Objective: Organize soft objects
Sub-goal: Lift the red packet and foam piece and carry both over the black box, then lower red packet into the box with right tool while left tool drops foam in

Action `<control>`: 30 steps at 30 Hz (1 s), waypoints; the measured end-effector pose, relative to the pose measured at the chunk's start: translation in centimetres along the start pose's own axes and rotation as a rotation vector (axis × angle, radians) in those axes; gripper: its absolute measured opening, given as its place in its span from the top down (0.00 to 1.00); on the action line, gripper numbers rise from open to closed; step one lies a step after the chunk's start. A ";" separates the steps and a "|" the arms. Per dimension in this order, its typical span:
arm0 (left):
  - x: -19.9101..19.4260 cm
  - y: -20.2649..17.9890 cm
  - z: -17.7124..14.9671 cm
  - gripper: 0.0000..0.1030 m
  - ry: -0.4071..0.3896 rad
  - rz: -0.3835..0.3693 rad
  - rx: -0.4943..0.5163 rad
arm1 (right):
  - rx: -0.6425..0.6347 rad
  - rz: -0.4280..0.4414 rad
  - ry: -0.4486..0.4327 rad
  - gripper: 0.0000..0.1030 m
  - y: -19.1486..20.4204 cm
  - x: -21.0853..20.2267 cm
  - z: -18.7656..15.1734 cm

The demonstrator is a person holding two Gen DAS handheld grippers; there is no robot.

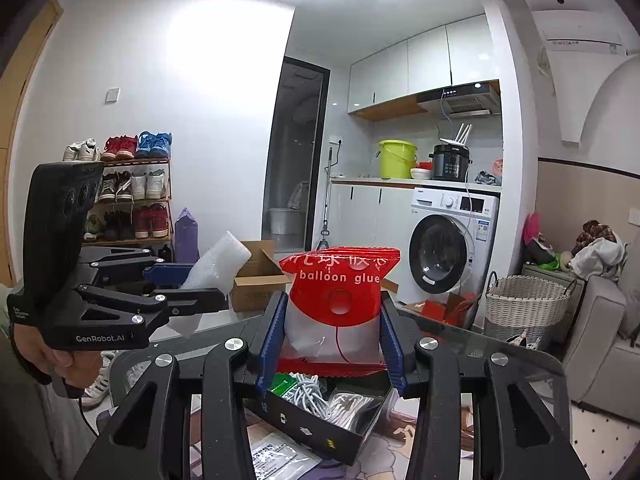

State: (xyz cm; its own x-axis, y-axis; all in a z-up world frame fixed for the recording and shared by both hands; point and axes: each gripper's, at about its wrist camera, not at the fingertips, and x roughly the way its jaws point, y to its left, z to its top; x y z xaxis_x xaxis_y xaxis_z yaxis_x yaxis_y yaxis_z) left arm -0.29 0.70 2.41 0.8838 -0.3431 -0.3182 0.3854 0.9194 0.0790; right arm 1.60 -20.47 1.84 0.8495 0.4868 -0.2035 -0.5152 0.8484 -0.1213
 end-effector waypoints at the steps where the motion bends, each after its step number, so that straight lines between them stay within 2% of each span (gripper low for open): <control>1: 0.0 0.0 0.0 0.65 0.000 0.000 -0.001 | 0.002 -0.001 0.004 0.58 0.0 0.1 0.0; 9: 1.0 0.3 1.1 0.65 -0.015 0.023 -0.038 | -0.002 -0.008 -0.010 0.58 -0.1 1.1 0.6; 16: 3.4 0.8 3.0 0.65 -0.030 0.053 -0.095 | 0.025 -0.008 0.007 0.58 -0.7 4.4 1.4; 23: 6.5 1.8 4.3 0.65 -0.012 0.090 -0.166 | 0.070 -0.030 0.007 0.58 -2.3 8.1 2.5; 30: 8.2 2.5 4.4 0.65 0.022 0.112 -0.224 | 0.082 -0.042 0.012 0.58 -2.9 9.7 3.0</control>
State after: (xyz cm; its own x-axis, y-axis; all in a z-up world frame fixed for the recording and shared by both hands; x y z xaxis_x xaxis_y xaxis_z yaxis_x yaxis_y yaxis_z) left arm 9.11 -0.65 4.14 0.9106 -0.2348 -0.3402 0.2148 0.9719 -0.0961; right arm 11.66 -17.56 3.13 0.8683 0.4487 -0.2115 -0.4680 0.8823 -0.0496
